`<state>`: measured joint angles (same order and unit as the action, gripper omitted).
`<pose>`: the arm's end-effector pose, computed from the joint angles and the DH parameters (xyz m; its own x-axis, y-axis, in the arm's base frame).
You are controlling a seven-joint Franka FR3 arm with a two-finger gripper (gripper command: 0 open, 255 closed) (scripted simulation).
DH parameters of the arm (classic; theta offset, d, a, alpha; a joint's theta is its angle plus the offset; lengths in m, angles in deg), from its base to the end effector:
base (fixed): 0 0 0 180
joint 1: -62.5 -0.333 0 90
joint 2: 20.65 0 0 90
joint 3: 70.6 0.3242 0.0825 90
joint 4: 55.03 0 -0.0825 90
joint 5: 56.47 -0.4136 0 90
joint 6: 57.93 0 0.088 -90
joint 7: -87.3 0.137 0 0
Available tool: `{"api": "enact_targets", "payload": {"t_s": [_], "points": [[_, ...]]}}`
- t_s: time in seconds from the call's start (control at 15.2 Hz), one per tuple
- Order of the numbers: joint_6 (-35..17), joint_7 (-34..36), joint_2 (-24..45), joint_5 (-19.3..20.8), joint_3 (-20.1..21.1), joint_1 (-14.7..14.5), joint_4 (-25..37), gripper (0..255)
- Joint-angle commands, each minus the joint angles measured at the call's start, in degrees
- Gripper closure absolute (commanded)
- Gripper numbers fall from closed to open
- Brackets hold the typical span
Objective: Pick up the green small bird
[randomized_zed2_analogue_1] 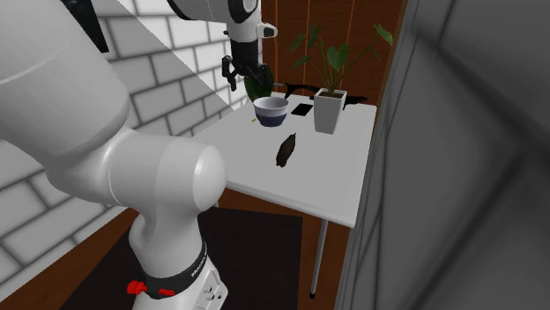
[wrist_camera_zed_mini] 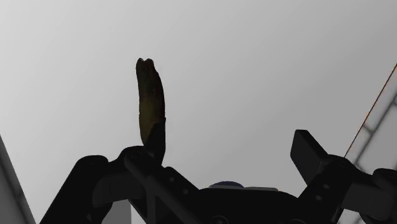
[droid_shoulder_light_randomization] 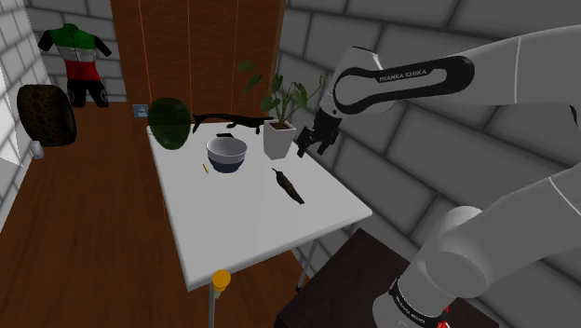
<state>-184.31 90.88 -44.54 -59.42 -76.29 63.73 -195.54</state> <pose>0.4580 -0.0526 0.4304 0.9648 -0.2088 0.1600 -0.1953 -0.9760 -0.0962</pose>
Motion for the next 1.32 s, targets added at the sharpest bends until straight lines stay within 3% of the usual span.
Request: {"api": "enact_targets", "payload": {"t_s": [0.0, 0.66, 1.25], "points": [[-3.50, -0.61, 3.86, 0.10, -0.46, 0.16, 0.42, 0], [-18.09, -5.33, 24.88, -1.78, -3.07, 1.10, 6.63, 0], [-25.88, -9.98, 44.70, -5.58, -3.13, 3.79, 18.47, 0]]}}
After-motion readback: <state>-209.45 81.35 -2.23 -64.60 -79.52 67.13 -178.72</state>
